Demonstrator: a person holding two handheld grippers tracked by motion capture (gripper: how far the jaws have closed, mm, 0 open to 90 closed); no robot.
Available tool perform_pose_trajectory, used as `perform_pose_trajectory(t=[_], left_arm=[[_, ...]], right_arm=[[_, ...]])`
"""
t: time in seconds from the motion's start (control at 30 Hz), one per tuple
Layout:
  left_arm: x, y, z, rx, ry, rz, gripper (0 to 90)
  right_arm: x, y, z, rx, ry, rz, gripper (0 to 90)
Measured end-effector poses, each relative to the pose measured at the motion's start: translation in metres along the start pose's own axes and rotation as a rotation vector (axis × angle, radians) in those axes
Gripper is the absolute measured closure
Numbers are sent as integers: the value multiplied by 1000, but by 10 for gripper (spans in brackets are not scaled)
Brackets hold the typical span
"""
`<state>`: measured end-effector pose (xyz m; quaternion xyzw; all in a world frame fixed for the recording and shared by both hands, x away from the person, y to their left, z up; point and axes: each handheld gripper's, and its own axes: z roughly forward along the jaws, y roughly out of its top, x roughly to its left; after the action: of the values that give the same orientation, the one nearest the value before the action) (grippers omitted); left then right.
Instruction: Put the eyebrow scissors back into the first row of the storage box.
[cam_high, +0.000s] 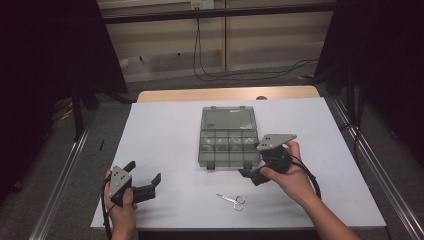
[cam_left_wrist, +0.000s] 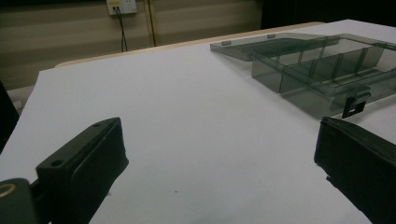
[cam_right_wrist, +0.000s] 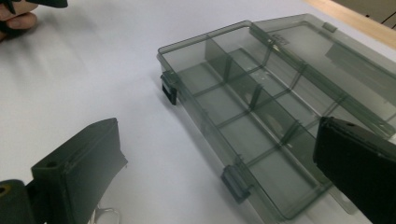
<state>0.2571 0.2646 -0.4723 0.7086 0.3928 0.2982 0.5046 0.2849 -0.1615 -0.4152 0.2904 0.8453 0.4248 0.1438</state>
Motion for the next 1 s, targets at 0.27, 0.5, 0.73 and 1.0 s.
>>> perform_pose_trajectory(t=[0.27,0.5,0.73,1.0], left_arm=[[0,0,0,-1,-5,4,19],[0,0,0,-5,-10,4,20],[-1,0,0,1,-3,3,20],[0,0,0,1,-5,6,21]], right_arm=[[10,4,16,51,46,-24,34],[17,7,25,100,76,-34,70],[27,10,36,166,121,-55,101],[37,12,44,208,103,-67,237]])
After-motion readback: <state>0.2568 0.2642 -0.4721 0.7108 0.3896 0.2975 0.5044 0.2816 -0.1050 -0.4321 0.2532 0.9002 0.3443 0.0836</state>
